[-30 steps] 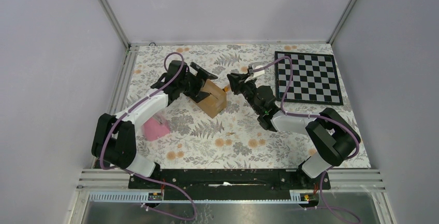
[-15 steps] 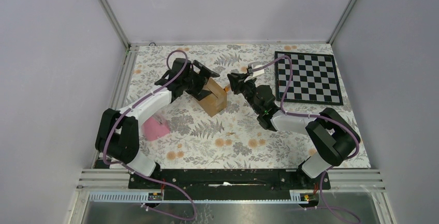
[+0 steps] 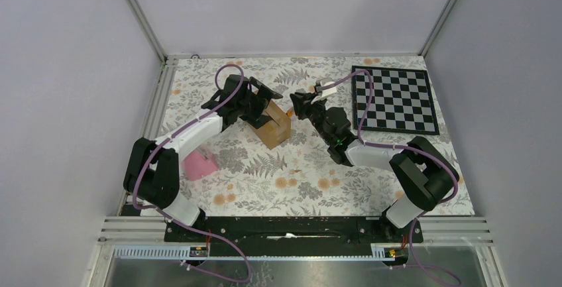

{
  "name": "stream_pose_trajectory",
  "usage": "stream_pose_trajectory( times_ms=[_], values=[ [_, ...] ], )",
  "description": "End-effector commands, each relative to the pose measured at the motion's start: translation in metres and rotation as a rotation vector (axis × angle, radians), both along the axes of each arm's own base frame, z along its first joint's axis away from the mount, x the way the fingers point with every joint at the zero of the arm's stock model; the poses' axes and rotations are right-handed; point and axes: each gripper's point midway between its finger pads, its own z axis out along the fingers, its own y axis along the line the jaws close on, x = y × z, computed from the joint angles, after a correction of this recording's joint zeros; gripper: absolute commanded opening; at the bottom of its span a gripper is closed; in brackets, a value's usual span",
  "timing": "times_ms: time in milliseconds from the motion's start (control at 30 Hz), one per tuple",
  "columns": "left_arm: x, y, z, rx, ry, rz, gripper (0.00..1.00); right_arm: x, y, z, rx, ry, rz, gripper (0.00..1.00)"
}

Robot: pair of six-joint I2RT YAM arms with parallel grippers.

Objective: Unpack the express box
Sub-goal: Cut the express box at the center of the board.

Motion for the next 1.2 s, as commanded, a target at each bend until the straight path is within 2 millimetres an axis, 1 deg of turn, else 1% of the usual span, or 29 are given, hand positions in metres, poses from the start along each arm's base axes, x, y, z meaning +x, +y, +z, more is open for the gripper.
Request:
stream_pose_trajectory(
  times_ms=[0,100,233,333,400,467,533,600,800,833,900,933,967,1067,1133,1167],
  values=[
    [-0.008,0.011,-0.047,0.143,0.084,0.028,0.98,0.001,0.014,0.024,0.064,-0.042,0.028,0.0],
    [-0.01,0.012,-0.049,0.165,0.078,0.025,0.98,0.002,0.017,0.023,0.068,-0.036,0.036,0.0],
    [-0.013,0.01,-0.055,0.14,0.086,0.017,0.97,0.005,0.018,0.024,0.072,-0.034,0.032,0.0],
    [-0.013,0.005,-0.05,0.096,0.064,0.019,0.95,0.004,0.018,0.025,0.07,-0.035,0.032,0.0],
    [-0.009,0.0,-0.041,0.052,0.028,0.018,0.91,0.005,0.016,0.024,0.067,-0.034,0.025,0.0],
    [-0.008,-0.004,-0.035,0.012,0.01,0.017,0.85,0.005,0.016,0.024,0.069,-0.032,0.02,0.0],
    [-0.008,-0.007,-0.031,-0.018,0.0,0.02,0.76,0.006,0.016,0.024,0.073,-0.028,0.016,0.0],
    [-0.008,-0.008,-0.029,-0.041,0.003,0.024,0.66,0.007,0.015,0.023,0.079,-0.022,0.009,0.0],
    [-0.009,-0.007,-0.025,-0.061,0.007,0.044,0.41,0.009,0.011,0.026,0.087,-0.024,-0.014,0.0],
    [-0.01,-0.007,-0.025,-0.058,0.012,0.046,0.35,0.009,0.01,0.027,0.089,-0.027,-0.016,0.0],
    [-0.011,-0.007,-0.027,-0.058,0.023,0.049,0.19,0.009,0.008,0.029,0.09,-0.029,-0.032,0.0],
    [-0.011,-0.007,-0.028,-0.058,0.029,0.05,0.14,0.01,0.004,0.03,0.088,-0.029,-0.047,0.0],
    [-0.011,-0.006,-0.029,-0.056,0.033,0.051,0.1,0.011,0.001,0.031,0.088,-0.028,-0.064,0.0],
    [-0.012,-0.006,-0.03,-0.051,0.043,0.054,0.05,0.015,-0.015,0.036,0.076,-0.038,-0.144,0.0],
    [-0.011,-0.006,-0.029,-0.054,0.043,0.056,0.04,0.019,-0.032,0.039,0.077,-0.032,-0.207,0.0],
    [-0.011,-0.006,-0.028,-0.054,0.044,0.06,0.04,0.021,-0.043,0.041,0.084,-0.026,-0.249,0.0]
  ],
)
